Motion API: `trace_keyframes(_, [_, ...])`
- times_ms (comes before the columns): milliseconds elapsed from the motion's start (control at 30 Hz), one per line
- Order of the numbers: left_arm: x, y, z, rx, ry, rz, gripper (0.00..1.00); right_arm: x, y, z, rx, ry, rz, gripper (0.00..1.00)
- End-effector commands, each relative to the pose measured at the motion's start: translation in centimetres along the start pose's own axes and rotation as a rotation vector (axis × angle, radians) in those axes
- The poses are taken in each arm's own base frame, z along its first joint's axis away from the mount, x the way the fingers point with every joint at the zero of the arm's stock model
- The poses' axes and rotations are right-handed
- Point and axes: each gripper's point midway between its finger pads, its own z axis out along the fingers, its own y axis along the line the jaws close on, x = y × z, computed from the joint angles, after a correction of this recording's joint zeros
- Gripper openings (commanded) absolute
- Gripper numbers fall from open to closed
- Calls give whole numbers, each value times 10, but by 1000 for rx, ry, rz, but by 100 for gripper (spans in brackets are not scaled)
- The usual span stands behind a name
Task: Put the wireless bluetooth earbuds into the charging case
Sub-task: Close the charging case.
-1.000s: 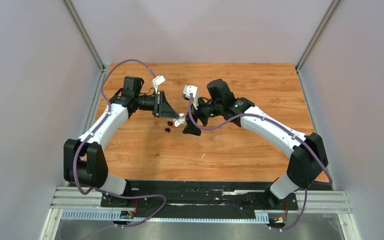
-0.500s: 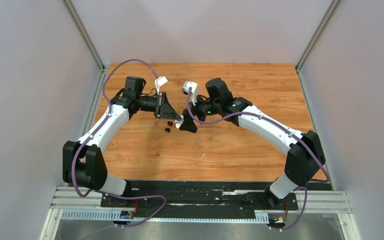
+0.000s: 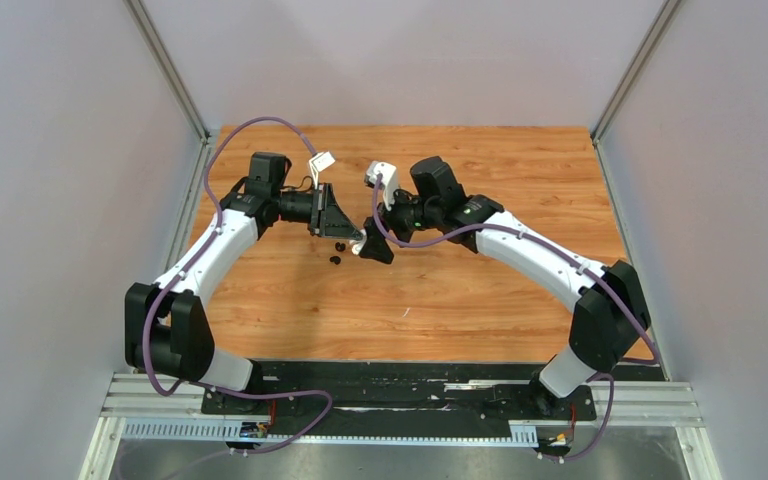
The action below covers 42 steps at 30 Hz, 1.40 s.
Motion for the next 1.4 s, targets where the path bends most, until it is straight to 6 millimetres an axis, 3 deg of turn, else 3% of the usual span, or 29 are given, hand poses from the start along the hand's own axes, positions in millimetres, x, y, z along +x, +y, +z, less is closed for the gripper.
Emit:
trace_keyframes(0, [-6, -18, -3, 37, -11, 72, 0, -26, 15, -19, -59, -91, -101, 100])
trace_keyframes(100, [-6, -17, -3, 38, -10, 65, 0, -22, 38, -31, -181, -99, -180, 100])
trace_keyframes(233, [-9, -25, -3, 94, 0, 70, 0, -11, 35, -41, -245, -104, -197, 100])
trace_keyframes(333, [-12, -34, -3, 143, 9, 85, 0, -7, 31, -40, -285, -103, -191, 95])
trace_keyframes(567, [-18, -48, -4, 211, 16, 123, 0, -11, 34, -31, -363, -110, -160, 75])
trace_keyframes(867, [-26, -45, 0, 212, 6, 110, 0, -28, 39, -32, -398, -151, -145, 50])
trace_keyframes(1000, [-28, -39, 3, 211, 8, 82, 0, -30, 41, -34, -397, -158, -143, 46])
trace_keyframes(1133, [-31, -35, 5, 208, 3, 65, 0, -28, 39, -34, -381, -154, -129, 29])
trace_keyframes(1233, [-36, -35, 6, 198, -10, 75, 0, -25, 33, -32, -357, -146, -90, 10])
trace_keyframes(1367, [-35, -40, 4, 197, -11, 114, 8, -23, 23, -31, -330, -145, 4, 0])
